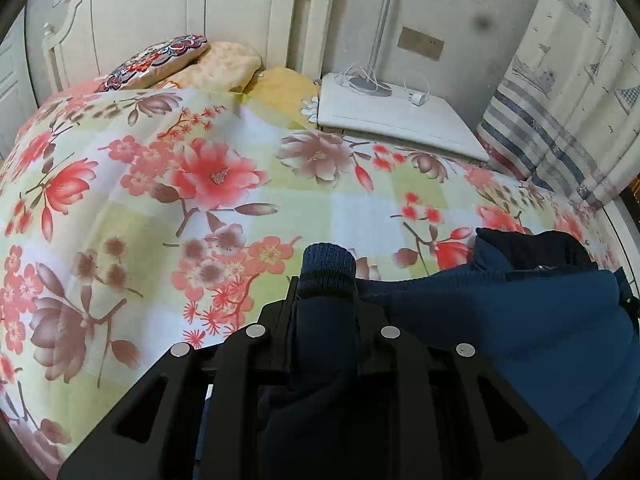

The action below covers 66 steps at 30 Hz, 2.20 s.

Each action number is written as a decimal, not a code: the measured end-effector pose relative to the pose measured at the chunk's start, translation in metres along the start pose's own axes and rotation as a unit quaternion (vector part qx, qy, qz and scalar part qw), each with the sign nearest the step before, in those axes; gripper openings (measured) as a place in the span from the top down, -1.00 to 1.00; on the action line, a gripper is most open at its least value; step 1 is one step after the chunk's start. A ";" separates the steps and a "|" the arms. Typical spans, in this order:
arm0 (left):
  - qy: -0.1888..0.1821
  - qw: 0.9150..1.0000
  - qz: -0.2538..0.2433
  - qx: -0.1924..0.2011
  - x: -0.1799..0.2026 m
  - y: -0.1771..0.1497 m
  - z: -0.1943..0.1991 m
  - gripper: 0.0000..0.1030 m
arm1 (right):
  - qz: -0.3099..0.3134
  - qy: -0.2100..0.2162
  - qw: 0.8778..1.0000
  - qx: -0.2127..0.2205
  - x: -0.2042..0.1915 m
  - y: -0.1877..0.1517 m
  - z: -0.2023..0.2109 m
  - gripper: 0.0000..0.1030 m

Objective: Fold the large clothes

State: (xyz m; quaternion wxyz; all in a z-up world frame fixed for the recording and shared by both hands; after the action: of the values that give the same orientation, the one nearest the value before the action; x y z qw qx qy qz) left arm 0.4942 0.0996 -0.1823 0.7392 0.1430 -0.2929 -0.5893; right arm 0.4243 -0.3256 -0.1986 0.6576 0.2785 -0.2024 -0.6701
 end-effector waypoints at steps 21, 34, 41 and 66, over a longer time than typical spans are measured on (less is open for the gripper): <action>0.051 0.988 -0.140 0.036 0.157 -0.029 0.031 -0.91 | 0.213 -0.025 0.977 -0.010 -0.184 0.031 0.002 0.12; 0.038 0.993 -0.110 0.009 0.138 -0.051 -0.020 -0.91 | 0.215 -0.033 0.976 -0.004 -0.183 0.010 -0.032 -0.11; 0.035 0.993 -0.109 0.014 0.138 -0.048 -0.020 -0.91 | 0.217 -0.073 0.973 0.000 -0.181 0.011 -0.032 -0.41; -0.004 0.997 -0.078 0.001 0.130 -0.046 -0.022 -0.91 | 0.127 -0.069 0.989 0.035 -0.124 0.004 0.051 -0.77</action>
State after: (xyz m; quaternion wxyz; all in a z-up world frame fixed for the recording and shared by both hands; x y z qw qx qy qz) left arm 0.4884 -0.0399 -0.1904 0.6895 0.1640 -0.2846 -0.6455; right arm 0.3919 -0.2078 -0.1442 0.7114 0.2265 -0.3046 -0.5915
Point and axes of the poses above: each gripper's, at about its wrist camera, not at the fingertips, and z roughly against the way its jaws point, x to its right, y to its top, the point moved 5 cm from there along -z, roughly the way its jaws point, and after that the axes turned 11 degrees about z, right-handed, at the moved point
